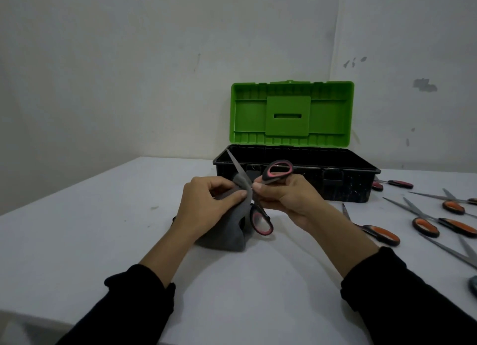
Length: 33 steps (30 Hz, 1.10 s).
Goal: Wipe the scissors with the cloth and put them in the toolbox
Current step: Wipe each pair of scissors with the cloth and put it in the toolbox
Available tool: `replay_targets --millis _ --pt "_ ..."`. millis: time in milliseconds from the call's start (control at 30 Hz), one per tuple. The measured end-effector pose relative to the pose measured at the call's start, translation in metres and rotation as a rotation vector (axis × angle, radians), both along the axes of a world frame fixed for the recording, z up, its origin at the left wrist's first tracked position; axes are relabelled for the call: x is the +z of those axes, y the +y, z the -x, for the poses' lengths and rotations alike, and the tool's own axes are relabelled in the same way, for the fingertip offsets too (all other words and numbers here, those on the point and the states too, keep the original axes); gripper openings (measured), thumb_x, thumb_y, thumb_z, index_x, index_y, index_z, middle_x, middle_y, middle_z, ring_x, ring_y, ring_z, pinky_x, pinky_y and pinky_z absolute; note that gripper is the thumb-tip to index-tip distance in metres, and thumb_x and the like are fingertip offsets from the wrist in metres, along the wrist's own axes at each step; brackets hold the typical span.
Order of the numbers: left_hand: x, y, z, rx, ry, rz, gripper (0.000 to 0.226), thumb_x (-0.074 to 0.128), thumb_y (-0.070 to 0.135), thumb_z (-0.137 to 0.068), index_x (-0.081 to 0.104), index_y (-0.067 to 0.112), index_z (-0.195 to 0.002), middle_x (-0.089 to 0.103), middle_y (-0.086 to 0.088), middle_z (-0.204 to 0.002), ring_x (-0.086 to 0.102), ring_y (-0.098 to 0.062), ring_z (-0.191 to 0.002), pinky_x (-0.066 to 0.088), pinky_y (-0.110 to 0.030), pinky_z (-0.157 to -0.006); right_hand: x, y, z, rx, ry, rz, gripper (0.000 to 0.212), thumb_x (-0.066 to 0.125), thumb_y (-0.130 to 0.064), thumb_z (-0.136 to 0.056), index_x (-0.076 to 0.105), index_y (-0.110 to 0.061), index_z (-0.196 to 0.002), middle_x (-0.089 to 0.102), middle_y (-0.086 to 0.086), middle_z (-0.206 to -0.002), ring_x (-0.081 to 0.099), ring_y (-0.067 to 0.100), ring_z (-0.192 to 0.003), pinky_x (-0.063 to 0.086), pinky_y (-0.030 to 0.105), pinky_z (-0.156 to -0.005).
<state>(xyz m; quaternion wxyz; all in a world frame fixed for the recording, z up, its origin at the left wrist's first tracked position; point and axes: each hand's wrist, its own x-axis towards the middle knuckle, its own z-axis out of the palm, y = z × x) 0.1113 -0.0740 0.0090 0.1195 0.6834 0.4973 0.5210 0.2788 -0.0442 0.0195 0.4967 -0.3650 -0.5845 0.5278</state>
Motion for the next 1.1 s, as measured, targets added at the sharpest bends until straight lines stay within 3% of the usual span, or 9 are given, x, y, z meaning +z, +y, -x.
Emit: replay_targets --millis 133,267,533,667,867,933,1033,1100 --pt "-0.002 0.006 0.001 0.104 0.014 0.006 0.023 0.075 0.05 -0.062 0.069 0.029 -0.068 0.068 0.013 -0.068 0.064 -0.007 -0.072 0.053 -0.038 -0.076 0.002 -0.001 0.007 0.024 0.048 0.011 0.004 0.064 -0.002 -0.083 0.068 -0.003 -0.083 0.07 0.004 -0.068 0.068 0.012 -0.063 0.056 0.02 -0.057" --pt "-0.001 0.008 0.002 0.084 0.012 0.036 0.035 0.059 0.063 -0.058 0.068 0.032 -0.071 0.067 0.013 -0.068 0.063 -0.01 -0.074 0.05 -0.047 -0.081 0.007 -0.002 0.007 -0.006 0.018 -0.034 0.007 0.063 -0.002 -0.084 0.069 0.003 -0.085 0.069 0.002 -0.062 0.067 0.009 -0.057 0.056 0.018 -0.057" --pt "0.0 0.009 0.003 0.113 -0.055 0.067 0.032 0.062 0.06 -0.058 0.069 0.032 -0.072 0.068 0.014 -0.071 0.063 -0.01 -0.077 0.05 -0.046 -0.083 0.01 -0.004 0.006 -0.081 0.011 -0.086 0.005 0.065 0.0 -0.083 0.067 -0.002 -0.079 0.068 0.004 -0.063 0.065 0.012 -0.057 0.057 0.021 -0.058" --pt "0.001 0.009 -0.001 0.094 -0.104 0.082 0.035 0.063 0.062 -0.058 0.07 0.031 -0.073 0.069 0.013 -0.073 0.063 -0.01 -0.079 0.05 -0.047 -0.083 0.007 -0.006 0.016 -0.053 0.089 -0.082 0.006 0.063 0.0 -0.084 0.067 -0.003 -0.08 0.069 0.006 -0.071 0.067 0.016 -0.066 0.059 0.028 -0.069" --pt "-0.002 0.011 0.008 0.03 -0.046 0.081 0.02 0.065 0.05 -0.065 0.069 0.034 -0.076 0.068 0.014 -0.076 0.063 -0.011 -0.083 0.049 -0.047 -0.086 0.019 -0.009 -0.002 -0.104 0.055 -0.09 0.006 0.065 -0.001 -0.083 0.066 -0.001 -0.077 0.065 0.005 -0.061 0.063 0.011 -0.053 0.055 0.018 -0.055" --pt "-0.002 0.011 0.012 0.042 -0.053 0.08 0.012 0.072 0.041 -0.071 0.071 0.032 -0.078 0.069 0.014 -0.079 0.062 -0.009 -0.084 0.05 -0.042 -0.086 0.021 -0.007 -0.006 -0.136 0.056 -0.095 0.003 0.065 -0.001 -0.082 0.066 0.0 -0.079 0.065 0.008 -0.067 0.063 0.011 -0.054 0.055 0.018 -0.055" --pt "-0.001 0.009 0.006 0.028 -0.132 0.069 0.01 0.073 0.03 -0.077 0.074 0.022 -0.082 0.07 0.009 -0.077 0.061 0.001 -0.073 0.05 -0.015 -0.071 0.015 -0.007 0.005 -0.108 -0.01 -0.102 0.002 0.066 0.0 -0.082 0.067 0.001 -0.082 0.066 0.01 -0.072 0.065 0.011 -0.058 0.057 0.021 -0.058" --pt "0.001 0.011 0.0 0.018 -0.143 0.07 0.009 0.072 0.031 -0.078 0.073 0.022 -0.081 0.07 0.008 -0.077 0.063 -0.002 -0.073 0.048 -0.015 -0.066 0.01 -0.007 0.013 -0.097 0.02 -0.089 0.002 0.065 0.0 -0.082 0.067 0.0 -0.08 0.067 0.009 -0.072 0.066 0.014 -0.062 0.057 0.023 -0.06"
